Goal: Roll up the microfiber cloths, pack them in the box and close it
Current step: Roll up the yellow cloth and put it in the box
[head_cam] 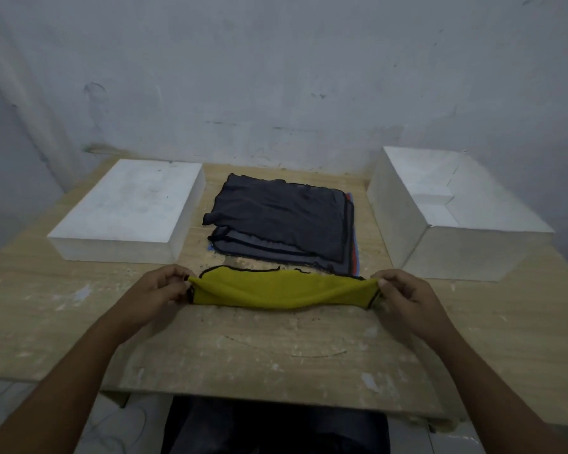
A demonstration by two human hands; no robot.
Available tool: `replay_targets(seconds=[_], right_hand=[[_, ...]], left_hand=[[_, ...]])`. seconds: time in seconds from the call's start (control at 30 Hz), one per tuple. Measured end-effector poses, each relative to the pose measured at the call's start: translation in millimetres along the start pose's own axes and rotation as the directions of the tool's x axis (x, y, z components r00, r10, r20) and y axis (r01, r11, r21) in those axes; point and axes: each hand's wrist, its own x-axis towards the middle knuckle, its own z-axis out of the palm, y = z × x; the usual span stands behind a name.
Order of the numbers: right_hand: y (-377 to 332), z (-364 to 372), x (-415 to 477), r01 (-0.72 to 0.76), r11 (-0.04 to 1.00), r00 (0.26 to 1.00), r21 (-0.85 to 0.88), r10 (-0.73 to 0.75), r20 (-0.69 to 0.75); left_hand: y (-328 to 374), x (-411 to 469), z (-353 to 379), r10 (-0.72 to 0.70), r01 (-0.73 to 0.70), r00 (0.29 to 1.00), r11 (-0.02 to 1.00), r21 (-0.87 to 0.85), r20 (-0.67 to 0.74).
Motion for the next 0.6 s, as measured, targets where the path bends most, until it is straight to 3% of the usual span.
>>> replay_targets(seconds=[0.17, 0.27, 0.33, 0.4, 0.5, 0.6], right_hand=[[9.5, 6.9, 18.2, -0.127, 0.989, 0.988, 0.073, 0.132, -0.078], [8.3, 7.9, 24.3, -0.255, 0.967, 0.966, 0.027, 0.255, -0.028], [4.8, 7.0, 24.8, -0.304, 0.952, 0.952, 0.046, 0.301, 0.059], [4.5, 6.3, 25.3, -0.316, 0.945, 0.944, 0.084, 0.304, 0.128], [5.8, 9.3, 24.9, -0.272, 0.962, 0.962, 0.011, 0.271, 0.04], [9.6, 13.6, 24.9, -0.269, 0.962, 0.959, 0.043, 0.272, -0.079]], left_hand=[[7.3, 13.6, 11.8, -0.1, 0.068, 0.984, 0.975, -0.209, -0.147], [4.0, 22.0, 17.1, -0.109, 0.102, 0.972, 0.994, -0.046, -0.21], [3.4, 23.1, 20.9, -0.078, 0.101, 0.976, 0.989, 0.106, -0.203], [2.3, 22.6, 24.3, -0.052, 0.076, 0.985, 0.986, 0.145, -0.163], [-0.4, 22.0, 25.1, -0.021, 0.045, 0.992, 0.981, 0.19, -0.124], [-2.6, 22.8, 23.0, 0.036, 0.001, 0.982, 0.98, 0.198, -0.186]])
